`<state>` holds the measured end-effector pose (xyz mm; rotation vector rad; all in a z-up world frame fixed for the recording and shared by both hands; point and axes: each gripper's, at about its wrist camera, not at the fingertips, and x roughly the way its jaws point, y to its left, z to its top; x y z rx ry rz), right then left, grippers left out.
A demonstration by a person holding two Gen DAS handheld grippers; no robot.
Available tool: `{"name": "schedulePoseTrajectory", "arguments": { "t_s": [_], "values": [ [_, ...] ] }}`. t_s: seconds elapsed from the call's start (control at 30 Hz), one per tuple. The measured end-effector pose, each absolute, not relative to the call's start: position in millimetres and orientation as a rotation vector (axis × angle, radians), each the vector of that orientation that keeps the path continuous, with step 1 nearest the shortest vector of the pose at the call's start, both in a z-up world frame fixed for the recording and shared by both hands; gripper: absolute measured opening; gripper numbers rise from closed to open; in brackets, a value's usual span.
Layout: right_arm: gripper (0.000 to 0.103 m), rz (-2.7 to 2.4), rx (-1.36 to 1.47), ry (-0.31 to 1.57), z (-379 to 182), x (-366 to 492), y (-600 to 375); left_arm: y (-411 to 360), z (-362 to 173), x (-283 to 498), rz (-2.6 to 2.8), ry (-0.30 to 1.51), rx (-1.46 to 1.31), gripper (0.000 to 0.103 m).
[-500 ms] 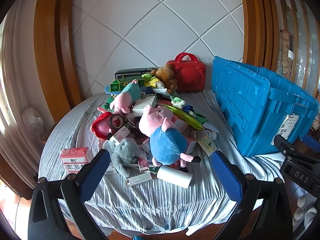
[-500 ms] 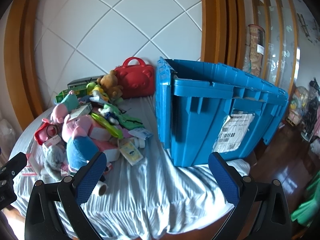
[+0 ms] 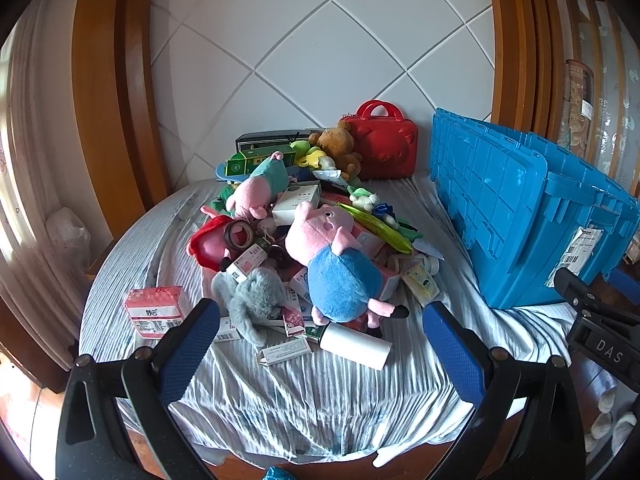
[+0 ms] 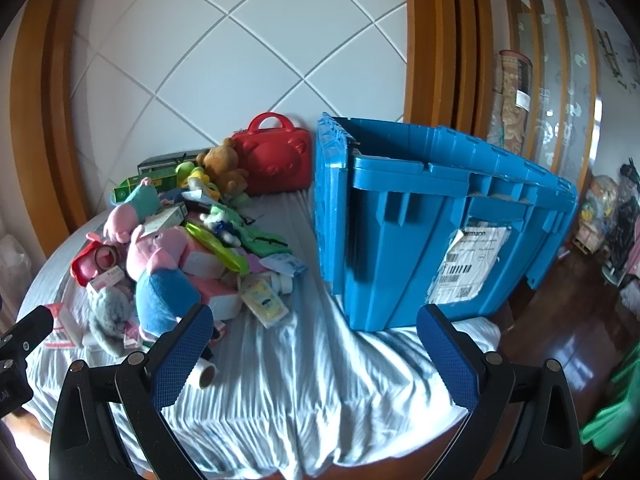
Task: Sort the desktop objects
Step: 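Move both grippers toward the pile of items on the table, then grasp the pink tissue pack with the left gripper while the right grasps the acne cream box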
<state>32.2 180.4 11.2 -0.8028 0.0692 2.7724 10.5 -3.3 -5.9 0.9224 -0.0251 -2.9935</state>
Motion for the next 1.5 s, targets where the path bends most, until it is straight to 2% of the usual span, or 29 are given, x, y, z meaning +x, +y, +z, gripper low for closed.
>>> {"name": "schedulePoseTrajectory", "arguments": {
  "t_s": [0.4, 0.67, 0.73, 0.8, 0.9, 1.0, 1.07, 1.13, 1.17, 1.3, 1.5],
  "values": [
    [0.103, 2.802, -0.882, 0.085, -8, 14, 173, -16, -29, -8, -2.926, -0.046, 1.049, 0.103],
    [0.103, 2.834, -1.089, 0.049, -51, -31, 143, -83, -92, -60, -2.856, -0.037, 1.244, 0.103],
    [0.103, 2.821, -1.166, 0.021, -69, -45, 135, -103, -113, -74, -2.821, -0.064, 1.305, 0.100],
    [0.103, 2.818, -1.240, 0.017, -86, -59, 127, -121, -134, -88, -2.783, -0.089, 1.374, 0.090],
    [0.103, 2.790, -1.345, 0.009, -110, -76, 116, -140, -161, -102, -2.738, -0.050, 1.469, 0.088],
    [0.088, 2.757, -1.420, -0.002, -128, -89, 105, -151, -180, -113, -2.700, 0.022, 1.518, 0.088],
    [0.069, 2.737, -1.456, -0.014, -134, -94, 101, -155, -187, -117, -2.687, 0.007, 1.536, 0.088],
    [0.062, 2.728, -1.484, -0.021, -138, -96, 99, -163, -183, -118, -2.677, -0.021, 1.511, 0.088],
    [0.062, 2.728, -1.487, -0.024, -138, -96, 98, -170, -177, -118, -2.684, -0.026, 1.496, 0.088],
    [0.064, 2.735, -1.498, -0.034, -136, -98, 99, -203, -150, -125, -2.692, -0.218, 1.448, 0.088],
    [0.079, 2.759, -1.534, -0.007, -129, -108, 93, -243, -146, -164, -2.658, -0.817, 1.623, 0.088]
  ]
}}
